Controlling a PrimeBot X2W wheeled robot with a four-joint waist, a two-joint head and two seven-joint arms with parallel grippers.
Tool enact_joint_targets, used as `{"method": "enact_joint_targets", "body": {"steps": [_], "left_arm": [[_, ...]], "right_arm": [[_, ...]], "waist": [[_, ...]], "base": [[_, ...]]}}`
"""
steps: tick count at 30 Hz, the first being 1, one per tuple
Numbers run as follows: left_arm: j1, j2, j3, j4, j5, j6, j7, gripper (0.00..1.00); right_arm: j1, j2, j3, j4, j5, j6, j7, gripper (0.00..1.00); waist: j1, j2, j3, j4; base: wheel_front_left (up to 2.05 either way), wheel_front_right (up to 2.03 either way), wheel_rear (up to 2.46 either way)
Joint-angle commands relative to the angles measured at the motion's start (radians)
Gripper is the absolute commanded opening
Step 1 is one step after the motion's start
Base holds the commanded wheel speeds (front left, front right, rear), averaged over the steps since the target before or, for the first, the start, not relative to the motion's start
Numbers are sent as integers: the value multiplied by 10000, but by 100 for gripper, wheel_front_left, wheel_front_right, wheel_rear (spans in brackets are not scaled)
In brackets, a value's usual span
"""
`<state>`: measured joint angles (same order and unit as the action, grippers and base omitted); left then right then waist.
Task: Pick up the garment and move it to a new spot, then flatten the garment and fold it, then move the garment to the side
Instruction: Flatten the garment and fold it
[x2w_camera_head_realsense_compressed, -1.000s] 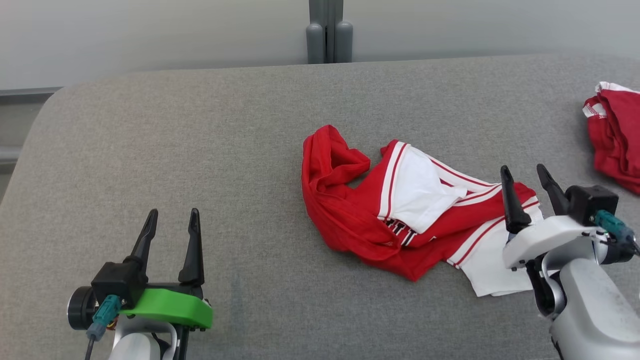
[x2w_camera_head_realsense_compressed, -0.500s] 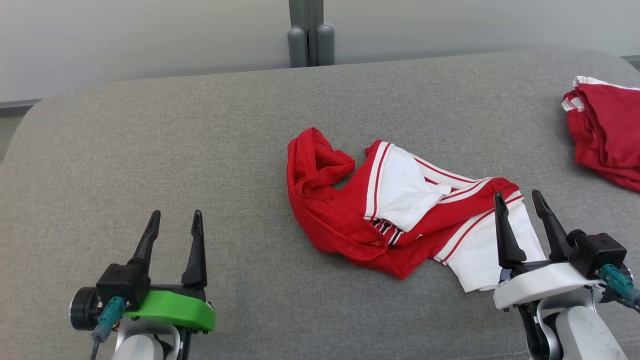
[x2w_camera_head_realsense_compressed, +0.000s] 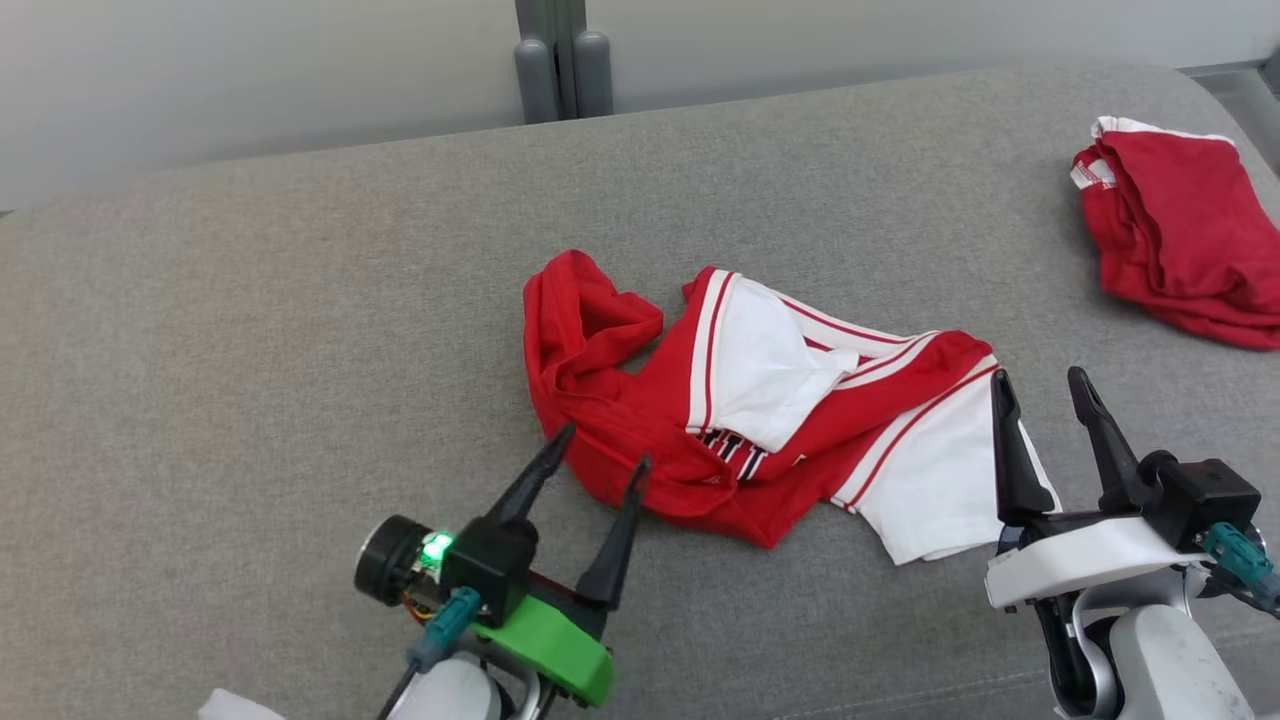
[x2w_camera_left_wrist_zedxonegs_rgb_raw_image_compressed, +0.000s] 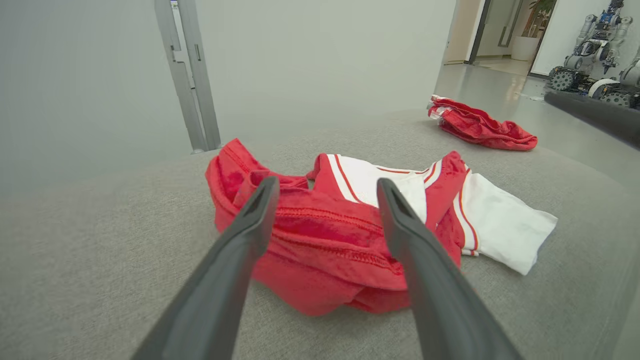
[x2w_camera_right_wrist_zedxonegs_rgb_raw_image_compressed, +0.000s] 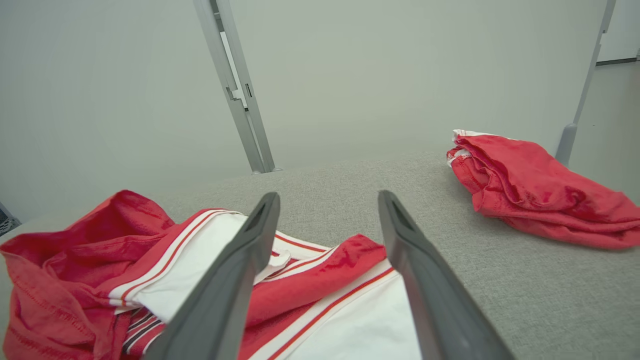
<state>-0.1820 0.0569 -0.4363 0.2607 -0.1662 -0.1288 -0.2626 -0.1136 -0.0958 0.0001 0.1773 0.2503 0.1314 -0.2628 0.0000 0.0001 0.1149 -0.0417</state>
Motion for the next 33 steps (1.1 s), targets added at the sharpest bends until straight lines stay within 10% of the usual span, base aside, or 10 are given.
{"method": "enact_joint_targets", "body": {"steps": [1,11,30,32,33], "left_arm": [[-217,130,-313,61,-34,-28,-25,100],[-974,349,-2134,1072,-545,-28,-16,100],[-2214,115,-2336,3984,-850,230,-11,100],[-2348,61,-2313,4153,-959,227,-11,82],[-2387,44,-2283,4183,-1043,221,-12,50]], "right_arm": [[-112,31,-13,-32,-2,-16,-25,100],[-292,167,-33,-47,31,-16,-25,100],[-392,329,43,3,14,-16,-26,100],[-372,335,77,18,26,-16,-26,100],[-360,336,93,27,30,-16,-26,100]], "waist": [[0,-1,120,-227],[0,-1,498,-1076],[0,-1,616,-1689],[0,-1,589,-1703],[0,-1,577,-1707]], "base": [[0,0,0],[0,0,0],[0,0,0],[0,0,0],[0,0,0]]}}
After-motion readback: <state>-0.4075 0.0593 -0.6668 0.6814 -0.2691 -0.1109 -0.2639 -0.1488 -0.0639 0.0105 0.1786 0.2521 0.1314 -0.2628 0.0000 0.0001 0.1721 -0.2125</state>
